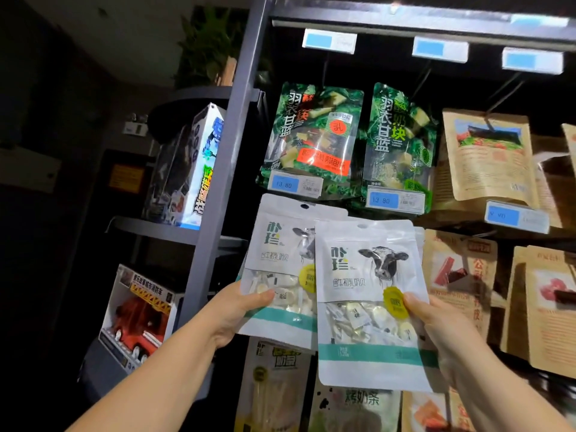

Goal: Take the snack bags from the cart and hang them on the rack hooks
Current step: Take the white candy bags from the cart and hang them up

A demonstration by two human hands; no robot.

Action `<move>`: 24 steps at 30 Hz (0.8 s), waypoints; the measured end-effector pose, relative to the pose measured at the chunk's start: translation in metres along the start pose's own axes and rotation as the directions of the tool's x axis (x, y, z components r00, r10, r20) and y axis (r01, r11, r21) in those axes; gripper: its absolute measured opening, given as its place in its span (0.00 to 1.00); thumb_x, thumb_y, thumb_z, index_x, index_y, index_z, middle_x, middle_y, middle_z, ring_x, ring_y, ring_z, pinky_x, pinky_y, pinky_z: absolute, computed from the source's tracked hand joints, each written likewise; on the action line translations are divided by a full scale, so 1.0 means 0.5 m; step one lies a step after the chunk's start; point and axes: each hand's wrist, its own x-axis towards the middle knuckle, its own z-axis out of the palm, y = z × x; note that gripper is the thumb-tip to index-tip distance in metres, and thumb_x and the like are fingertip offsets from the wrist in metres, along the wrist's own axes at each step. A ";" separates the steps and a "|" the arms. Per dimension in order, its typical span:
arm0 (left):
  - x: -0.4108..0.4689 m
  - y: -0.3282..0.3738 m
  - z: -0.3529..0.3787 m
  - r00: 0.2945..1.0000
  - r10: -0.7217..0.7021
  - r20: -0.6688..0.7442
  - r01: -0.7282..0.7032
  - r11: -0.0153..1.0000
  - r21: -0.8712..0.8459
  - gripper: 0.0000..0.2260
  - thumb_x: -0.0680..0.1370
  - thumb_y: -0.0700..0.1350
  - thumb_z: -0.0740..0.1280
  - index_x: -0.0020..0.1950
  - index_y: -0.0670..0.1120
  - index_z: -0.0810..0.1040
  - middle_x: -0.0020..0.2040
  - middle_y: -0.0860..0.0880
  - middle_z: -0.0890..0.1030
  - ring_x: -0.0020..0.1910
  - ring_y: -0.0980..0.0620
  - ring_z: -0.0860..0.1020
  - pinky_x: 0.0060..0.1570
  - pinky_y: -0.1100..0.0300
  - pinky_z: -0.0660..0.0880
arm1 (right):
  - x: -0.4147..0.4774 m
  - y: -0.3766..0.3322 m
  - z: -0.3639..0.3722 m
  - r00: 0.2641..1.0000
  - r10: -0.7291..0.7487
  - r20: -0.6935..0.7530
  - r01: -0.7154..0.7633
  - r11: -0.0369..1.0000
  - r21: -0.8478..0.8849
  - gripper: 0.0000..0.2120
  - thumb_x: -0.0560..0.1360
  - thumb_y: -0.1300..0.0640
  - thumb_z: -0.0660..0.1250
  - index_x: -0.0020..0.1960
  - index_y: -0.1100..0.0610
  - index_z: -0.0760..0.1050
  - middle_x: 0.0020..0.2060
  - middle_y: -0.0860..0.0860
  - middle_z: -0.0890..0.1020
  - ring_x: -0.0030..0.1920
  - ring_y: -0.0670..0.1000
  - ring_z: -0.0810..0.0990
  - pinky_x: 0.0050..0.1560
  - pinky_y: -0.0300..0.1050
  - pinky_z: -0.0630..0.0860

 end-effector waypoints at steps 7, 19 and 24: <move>0.025 0.003 -0.023 0.997 -0.023 -0.075 0.014 0.994 -0.109 0.19 0.71 0.40 0.70 0.62 0.40 0.77 0.54 0.39 0.83 0.53 0.42 0.82 0.48 0.51 0.81 | 0.002 -0.009 0.023 0.999 -0.004 0.032 0.005 1.000 -0.007 0.06 0.79 0.59 0.66 0.48 0.60 0.79 0.29 0.48 0.84 0.36 0.51 0.79 0.37 0.45 0.71; 0.032 0.013 -0.020 0.992 -0.082 -0.097 0.074 0.993 -0.088 0.11 0.74 0.37 0.70 0.56 0.43 0.77 0.49 0.39 0.84 0.49 0.41 0.83 0.47 0.47 0.81 | 0.019 -0.008 0.044 0.999 0.027 0.047 -0.027 1.000 0.013 0.09 0.78 0.57 0.67 0.52 0.63 0.78 0.41 0.56 0.76 0.44 0.54 0.71 0.47 0.48 0.66; 0.056 0.008 -0.014 0.983 -0.085 -0.160 0.080 0.996 -0.040 0.10 0.75 0.38 0.70 0.55 0.43 0.78 0.46 0.40 0.85 0.45 0.44 0.83 0.43 0.51 0.82 | 0.023 -0.008 0.052 0.999 0.027 0.042 -0.027 0.999 -0.019 0.07 0.79 0.56 0.67 0.47 0.59 0.79 0.40 0.56 0.77 0.43 0.54 0.72 0.47 0.47 0.67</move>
